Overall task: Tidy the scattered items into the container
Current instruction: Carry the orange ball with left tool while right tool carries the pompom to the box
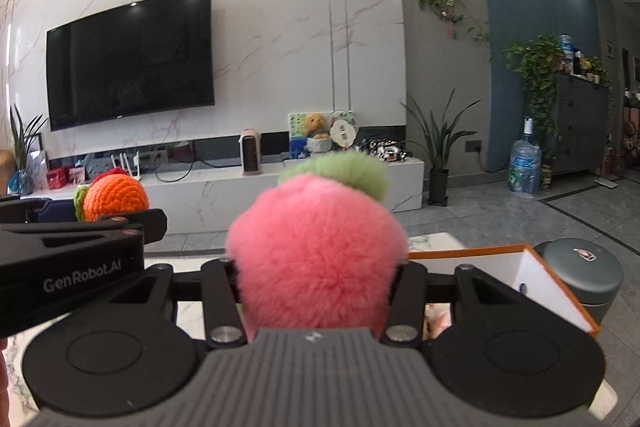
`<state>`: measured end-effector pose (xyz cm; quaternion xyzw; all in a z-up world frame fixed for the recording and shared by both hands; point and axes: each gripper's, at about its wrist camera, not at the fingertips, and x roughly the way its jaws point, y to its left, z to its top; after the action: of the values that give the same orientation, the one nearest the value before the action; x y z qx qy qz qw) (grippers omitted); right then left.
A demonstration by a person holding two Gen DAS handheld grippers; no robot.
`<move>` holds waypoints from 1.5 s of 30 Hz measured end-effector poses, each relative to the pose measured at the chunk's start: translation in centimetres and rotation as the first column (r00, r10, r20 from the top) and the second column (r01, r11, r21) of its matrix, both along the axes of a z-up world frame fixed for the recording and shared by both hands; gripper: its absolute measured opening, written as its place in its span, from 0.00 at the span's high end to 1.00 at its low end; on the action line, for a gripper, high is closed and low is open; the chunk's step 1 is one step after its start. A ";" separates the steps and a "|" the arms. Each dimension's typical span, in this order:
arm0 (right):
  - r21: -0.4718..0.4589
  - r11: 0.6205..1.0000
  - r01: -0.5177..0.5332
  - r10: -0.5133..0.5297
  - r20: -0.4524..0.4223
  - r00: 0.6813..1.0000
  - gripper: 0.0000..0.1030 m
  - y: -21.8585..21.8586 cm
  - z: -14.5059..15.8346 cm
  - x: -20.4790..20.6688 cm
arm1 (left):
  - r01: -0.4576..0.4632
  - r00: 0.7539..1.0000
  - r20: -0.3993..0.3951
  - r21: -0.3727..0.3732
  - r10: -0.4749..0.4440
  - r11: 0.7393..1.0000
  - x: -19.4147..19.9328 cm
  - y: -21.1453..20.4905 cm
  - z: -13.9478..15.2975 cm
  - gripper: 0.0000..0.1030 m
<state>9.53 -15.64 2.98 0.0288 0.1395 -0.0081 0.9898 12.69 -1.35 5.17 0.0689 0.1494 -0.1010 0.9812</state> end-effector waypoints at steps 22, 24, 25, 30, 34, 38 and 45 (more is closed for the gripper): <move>0.141 0.982 0.123 -0.124 -0.005 0.992 0.51 -9.4 -0.9 -2.8 | 0.135 0.990 0.007 0.149 -0.137 0.980 -2.2 -10.5 -0.6 0.46; 0.154 0.978 0.143 -0.142 -0.013 0.990 0.50 -10.3 -1.3 -2.8 | 0.152 0.988 -0.004 0.162 -0.153 0.975 -2.0 -11.6 -1.0 0.46; 0.161 0.975 0.151 -0.150 -0.017 0.988 0.50 -10.8 -1.4 -2.7 | 0.159 0.987 -0.008 0.168 -0.160 0.973 -2.0 -12.1 -1.2 0.46; 0.184 0.965 0.188 -0.184 -0.041 0.982 0.50 -12.9 -2.3 -2.0 | 0.194 0.981 -0.038 0.191 -0.190 0.962 -1.3 -14.2 -2.3 0.46; 0.197 0.958 0.209 -0.201 -0.062 0.978 0.50 -14.2 -3.3 -1.2 | 0.217 0.976 -0.066 0.204 -0.208 0.955 -0.5 -15.6 -3.3 0.46; 0.204 0.952 0.228 -0.214 -0.086 0.973 0.50 -15.3 -4.2 0.0 | 0.236 0.971 -0.097 0.216 -0.219 0.947 0.6 -16.7 -4.4 0.46; 0.182 0.952 0.248 -0.228 -0.121 0.966 0.50 -16.5 -5.8 2.8 | 0.257 0.962 -0.149 0.221 -0.228 0.941 3.5 -18.0 -6.5 0.46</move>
<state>12.38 -32.18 -2.86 0.1422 0.1839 -0.1150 0.9658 16.18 -19.31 -1.30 0.1976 0.2102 -0.2065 0.9350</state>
